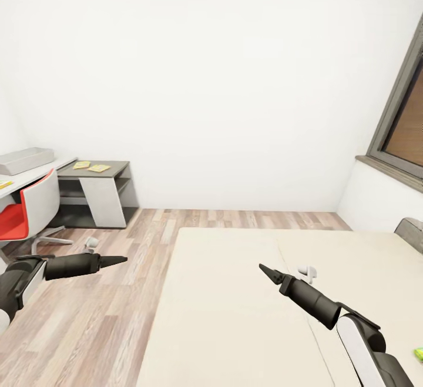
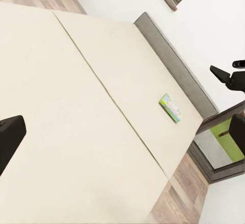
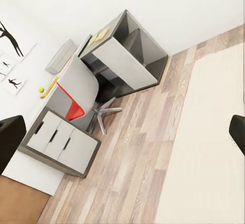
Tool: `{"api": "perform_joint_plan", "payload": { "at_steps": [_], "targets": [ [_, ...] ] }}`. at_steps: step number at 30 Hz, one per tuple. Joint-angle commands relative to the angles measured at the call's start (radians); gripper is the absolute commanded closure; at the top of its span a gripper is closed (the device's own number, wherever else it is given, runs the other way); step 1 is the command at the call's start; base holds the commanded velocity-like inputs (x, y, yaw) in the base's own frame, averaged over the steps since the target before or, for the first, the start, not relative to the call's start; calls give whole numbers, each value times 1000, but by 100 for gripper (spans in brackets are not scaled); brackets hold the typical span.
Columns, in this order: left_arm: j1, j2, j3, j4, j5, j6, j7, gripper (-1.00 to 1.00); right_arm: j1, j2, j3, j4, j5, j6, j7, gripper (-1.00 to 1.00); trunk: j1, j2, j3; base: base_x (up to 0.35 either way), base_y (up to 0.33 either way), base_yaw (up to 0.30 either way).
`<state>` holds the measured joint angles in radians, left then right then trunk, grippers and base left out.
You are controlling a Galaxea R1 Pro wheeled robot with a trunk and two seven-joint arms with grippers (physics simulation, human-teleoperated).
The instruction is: Put all the toys in the child's room - the three board games (two on the bed and one on the table), the two jigsaw puzzles on the table, and the tennis ball on the table - inside the toy box on the table in the child's room.
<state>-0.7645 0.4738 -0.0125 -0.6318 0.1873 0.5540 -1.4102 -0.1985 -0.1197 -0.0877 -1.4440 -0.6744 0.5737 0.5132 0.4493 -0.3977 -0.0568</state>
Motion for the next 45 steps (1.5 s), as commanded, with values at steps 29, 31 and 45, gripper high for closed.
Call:
{"api": "perform_joint_plan", "payload": {
  "at_steps": [29, 31, 45],
  "targets": [
    [-1, -1, 0, 0, 3, 11, -4, -100, -1, 0, -1, -1, -7, 9, 1, -100, 1, -2, -1, 0, -19, -7],
    [-1, -1, 0, 0, 3, 11, -4, -100, -1, 0, -1, -1, -7, 9, 1, -100, 1, -2, -1, -16, 0, -7],
    [-1, -1, 0, 0, 3, 11, -4, -100, -1, 1, -1, -1, -7, 9, 1, -100, 1, -2, 0, -26, 0, -2]
  ]
}}
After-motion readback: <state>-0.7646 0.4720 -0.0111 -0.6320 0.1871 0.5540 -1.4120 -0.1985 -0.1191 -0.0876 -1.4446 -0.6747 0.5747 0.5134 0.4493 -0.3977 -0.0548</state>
